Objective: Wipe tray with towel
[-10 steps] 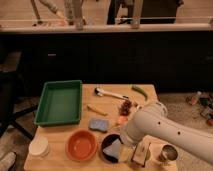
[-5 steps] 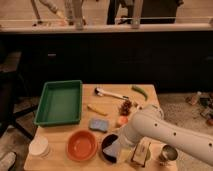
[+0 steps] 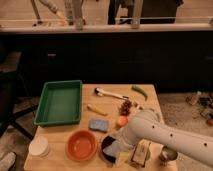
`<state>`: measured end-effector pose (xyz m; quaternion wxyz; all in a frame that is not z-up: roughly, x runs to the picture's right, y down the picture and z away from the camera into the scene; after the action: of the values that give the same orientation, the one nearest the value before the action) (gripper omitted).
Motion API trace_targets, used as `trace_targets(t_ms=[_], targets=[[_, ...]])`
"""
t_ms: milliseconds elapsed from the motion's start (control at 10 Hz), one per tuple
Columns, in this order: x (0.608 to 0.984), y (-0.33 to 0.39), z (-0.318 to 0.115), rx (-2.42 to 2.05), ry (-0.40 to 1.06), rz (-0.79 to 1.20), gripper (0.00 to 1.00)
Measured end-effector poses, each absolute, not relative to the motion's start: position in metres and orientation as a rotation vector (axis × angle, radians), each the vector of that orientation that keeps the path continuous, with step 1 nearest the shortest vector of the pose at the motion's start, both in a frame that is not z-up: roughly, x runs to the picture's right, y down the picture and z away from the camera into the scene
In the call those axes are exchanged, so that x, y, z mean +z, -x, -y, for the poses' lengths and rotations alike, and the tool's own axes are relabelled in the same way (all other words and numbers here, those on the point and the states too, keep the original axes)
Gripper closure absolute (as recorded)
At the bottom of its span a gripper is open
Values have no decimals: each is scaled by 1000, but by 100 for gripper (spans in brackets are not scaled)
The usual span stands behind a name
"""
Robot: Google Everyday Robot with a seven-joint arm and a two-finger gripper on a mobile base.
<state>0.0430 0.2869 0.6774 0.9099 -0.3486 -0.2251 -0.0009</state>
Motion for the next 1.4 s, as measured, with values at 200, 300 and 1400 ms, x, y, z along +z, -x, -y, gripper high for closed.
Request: trace_targets(t_ms=[200, 300, 1400], targets=[[683, -47, -291, 2, 721, 463, 20], [686, -50, -294, 2, 722, 453, 20], [690, -53, -300, -19, 729, 470, 99]])
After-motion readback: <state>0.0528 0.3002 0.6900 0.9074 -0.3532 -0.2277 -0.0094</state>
